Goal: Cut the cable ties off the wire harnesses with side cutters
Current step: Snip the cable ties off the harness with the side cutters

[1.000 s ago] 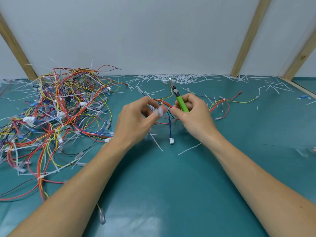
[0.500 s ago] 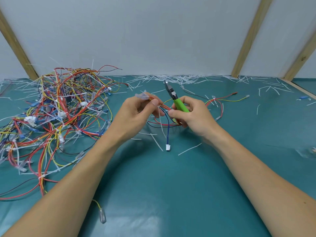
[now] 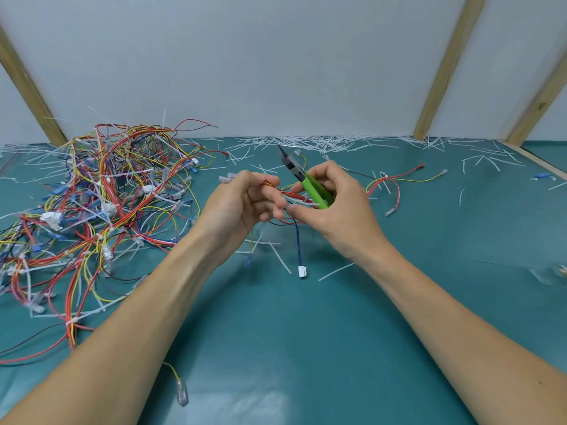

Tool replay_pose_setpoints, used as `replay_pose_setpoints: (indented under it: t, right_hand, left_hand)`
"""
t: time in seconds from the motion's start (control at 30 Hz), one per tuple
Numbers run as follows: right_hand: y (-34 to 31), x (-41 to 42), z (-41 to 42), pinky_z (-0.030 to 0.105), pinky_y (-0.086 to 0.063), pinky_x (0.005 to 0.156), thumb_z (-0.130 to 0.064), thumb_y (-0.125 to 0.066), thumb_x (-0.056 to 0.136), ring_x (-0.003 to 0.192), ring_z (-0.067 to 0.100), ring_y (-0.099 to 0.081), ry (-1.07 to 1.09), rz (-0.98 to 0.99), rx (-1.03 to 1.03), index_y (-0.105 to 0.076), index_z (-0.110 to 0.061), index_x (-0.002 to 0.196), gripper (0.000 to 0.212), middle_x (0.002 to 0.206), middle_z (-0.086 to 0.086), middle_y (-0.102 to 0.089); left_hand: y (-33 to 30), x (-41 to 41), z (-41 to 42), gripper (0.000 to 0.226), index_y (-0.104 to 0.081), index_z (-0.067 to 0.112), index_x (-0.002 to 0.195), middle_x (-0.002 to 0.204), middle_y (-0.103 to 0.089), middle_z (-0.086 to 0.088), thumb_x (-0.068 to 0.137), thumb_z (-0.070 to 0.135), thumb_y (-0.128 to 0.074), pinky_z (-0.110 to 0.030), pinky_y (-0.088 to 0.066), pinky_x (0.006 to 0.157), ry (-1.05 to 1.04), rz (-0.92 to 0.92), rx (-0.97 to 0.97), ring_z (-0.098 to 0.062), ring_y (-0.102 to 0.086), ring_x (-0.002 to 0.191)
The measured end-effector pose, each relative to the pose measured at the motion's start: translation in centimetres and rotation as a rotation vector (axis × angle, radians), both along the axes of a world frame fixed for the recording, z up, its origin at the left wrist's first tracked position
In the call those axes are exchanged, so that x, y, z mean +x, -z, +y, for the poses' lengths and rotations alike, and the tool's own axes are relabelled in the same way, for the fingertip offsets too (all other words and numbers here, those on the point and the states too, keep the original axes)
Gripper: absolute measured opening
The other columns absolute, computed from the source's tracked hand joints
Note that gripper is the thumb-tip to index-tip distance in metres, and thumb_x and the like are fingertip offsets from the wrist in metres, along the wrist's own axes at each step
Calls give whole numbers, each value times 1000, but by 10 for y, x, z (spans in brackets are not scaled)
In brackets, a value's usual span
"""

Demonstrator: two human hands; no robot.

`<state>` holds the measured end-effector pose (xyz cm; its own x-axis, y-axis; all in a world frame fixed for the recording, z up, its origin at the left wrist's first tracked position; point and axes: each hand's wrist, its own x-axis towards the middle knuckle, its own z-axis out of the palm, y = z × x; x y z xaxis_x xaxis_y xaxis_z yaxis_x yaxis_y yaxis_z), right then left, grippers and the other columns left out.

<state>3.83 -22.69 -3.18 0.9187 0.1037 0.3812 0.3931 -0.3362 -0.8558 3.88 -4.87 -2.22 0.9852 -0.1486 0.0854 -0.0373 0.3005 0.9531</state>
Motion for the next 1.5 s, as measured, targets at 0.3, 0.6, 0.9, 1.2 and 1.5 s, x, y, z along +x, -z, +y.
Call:
replay_pose_setpoints:
  t: [0.3,0.6,0.9,1.2,1.5]
  right_hand:
    - [-2,-4,3,44,-59,82,-22,-91,75,79,8,-73,50,38,-18,-59,-22,94,37,85,-12,-77]
    - [-4,3,-2,23,-53,68,-8,-88,78,65,7,-63,-36,128,61,-60,-21,88,32,78,-7,-75]
    - [-8,8,-14,20,-35,54,-14,-85,80,59,9,-48,-127,398,198,-72,-20,81,14,72,-2,-62]
    - [-12,11,-23,30,-33,56,-22,-78,82,59,15,-46,-173,575,298,-75,-23,87,6,79,4,-57]
    - [-9,14,-25,26,-37,53,-27,-80,68,57,11,-48,-263,646,275,-74,-22,92,26,78,-2,-63]
  left_hand:
    - [-9,-5,-1,39,-59,4,91,59,-67,-4,102,34,-37,-20,-43,46,86,202,-196,-16,-57,45]
    - [-2,2,2,27,-70,9,81,54,-54,1,96,19,-50,-20,-28,41,-94,161,-20,-10,-34,40]
    - [6,-1,9,16,-74,14,99,89,-68,4,100,17,-58,-41,-46,79,-424,-874,1014,-19,-57,86]
    - [5,-12,-1,22,-62,32,118,94,-52,21,98,39,-59,-27,-44,73,-233,-826,1082,2,-52,84]
    - [2,-10,0,18,-74,24,107,106,-71,12,91,32,-72,-46,-54,77,-237,-893,1011,-19,-68,95]
